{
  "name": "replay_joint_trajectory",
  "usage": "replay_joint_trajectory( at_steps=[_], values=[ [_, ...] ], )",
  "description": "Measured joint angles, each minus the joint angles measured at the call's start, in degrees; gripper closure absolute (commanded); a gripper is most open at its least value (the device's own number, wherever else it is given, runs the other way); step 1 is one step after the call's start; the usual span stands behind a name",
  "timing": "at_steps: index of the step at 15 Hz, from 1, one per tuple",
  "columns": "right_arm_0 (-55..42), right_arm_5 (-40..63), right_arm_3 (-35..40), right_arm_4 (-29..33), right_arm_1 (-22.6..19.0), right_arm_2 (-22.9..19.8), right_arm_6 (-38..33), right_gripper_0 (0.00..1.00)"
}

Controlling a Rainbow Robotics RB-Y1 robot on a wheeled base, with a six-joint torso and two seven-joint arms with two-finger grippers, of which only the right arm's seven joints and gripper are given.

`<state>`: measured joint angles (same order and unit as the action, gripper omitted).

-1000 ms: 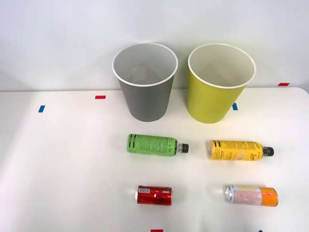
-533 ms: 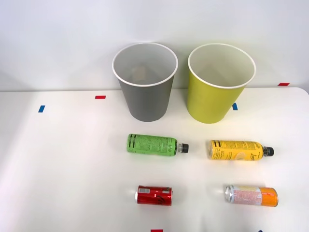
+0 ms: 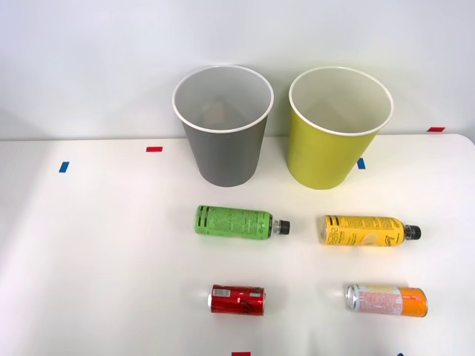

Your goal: Put cans in the gray bin, plastic bottles in the light green bin

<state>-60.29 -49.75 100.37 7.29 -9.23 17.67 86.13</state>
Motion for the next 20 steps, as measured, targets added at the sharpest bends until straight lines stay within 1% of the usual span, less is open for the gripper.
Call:
replay_joint_trajectory(
  at_steps=[16,19,20],
  values=[
    [0.00,0.00,0.00,0.00,0.00,0.00,0.00,0.00],
    [0.72,0.62,-1.94,0.26,0.27,-0.36,0.05,0.00],
    [0.15,0.11,-1.21,0.29,0.20,-0.44,0.22,0.00]
  ],
)
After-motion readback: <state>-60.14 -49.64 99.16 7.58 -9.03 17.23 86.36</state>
